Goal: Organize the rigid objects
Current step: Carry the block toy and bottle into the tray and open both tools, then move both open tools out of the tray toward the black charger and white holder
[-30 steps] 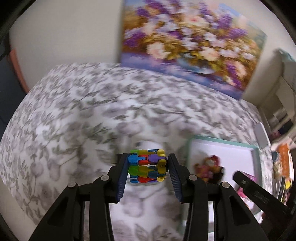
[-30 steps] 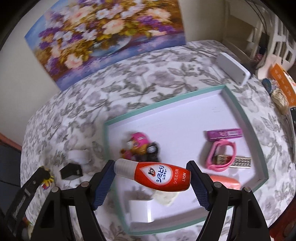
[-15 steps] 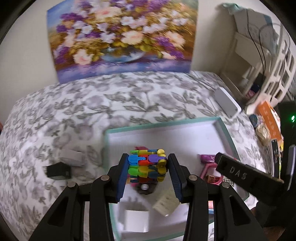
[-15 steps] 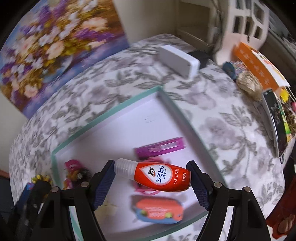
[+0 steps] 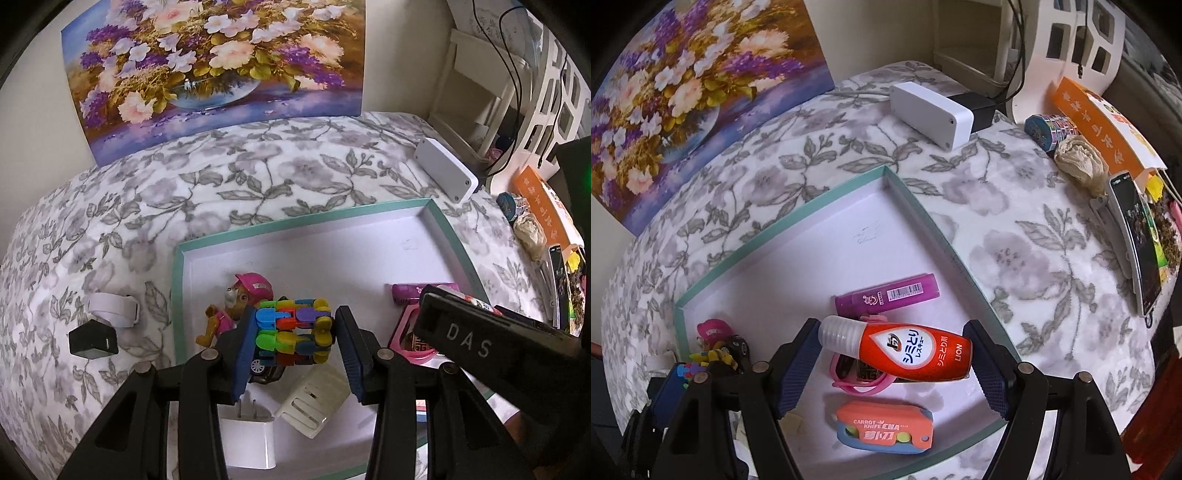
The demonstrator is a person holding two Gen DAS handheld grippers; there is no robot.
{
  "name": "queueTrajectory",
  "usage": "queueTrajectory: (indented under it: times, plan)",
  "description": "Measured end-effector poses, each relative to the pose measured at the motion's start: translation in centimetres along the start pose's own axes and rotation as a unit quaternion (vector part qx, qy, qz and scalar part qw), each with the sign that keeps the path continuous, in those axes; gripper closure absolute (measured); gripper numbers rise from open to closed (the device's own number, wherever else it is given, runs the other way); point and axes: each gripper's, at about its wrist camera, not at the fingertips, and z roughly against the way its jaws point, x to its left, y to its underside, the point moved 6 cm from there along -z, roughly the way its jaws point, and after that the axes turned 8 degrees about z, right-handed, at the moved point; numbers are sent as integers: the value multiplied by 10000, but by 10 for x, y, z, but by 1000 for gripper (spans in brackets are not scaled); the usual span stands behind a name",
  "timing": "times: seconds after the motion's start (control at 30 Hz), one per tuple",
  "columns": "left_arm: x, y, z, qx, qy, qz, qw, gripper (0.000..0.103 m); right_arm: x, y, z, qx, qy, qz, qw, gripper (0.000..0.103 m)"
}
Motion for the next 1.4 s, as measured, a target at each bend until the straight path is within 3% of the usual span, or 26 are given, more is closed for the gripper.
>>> queueTrajectory:
  times: [0.1,0.3,0.57,0.67,0.97,1.07,1.27,1.4]
  plan:
    - [0,1,-1,29,-5,-16,10000,58,3,1,-2,28,28,84,10000,22]
    - [7,-2,1,34,-53,51,10000,45,5,1,0,-14,111,141,9998,21]
    - [31,-7,3,78,-227,289,9993,41,10,0,8,-145,127,156,9997,2]
    - [49,-8,1,153,-322,513,9980,29,14,0,10,-202,114,197,9995,1]
    - [98,-17,6,166,-390,1187,9920,25,28,2,12,-261,153,377,9988,0]
    - [121,-19,8,152,-436,1472,9880,12,35,3,13,-293,166,461,9984,0]
    - [183,-18,13,123,-688,2148,9741,12,59,7,16,-362,114,701,9968,0]
    - [238,-9,17,117,-1034,2666,9582,12,86,13,19,-395,-113,859,9955,0]
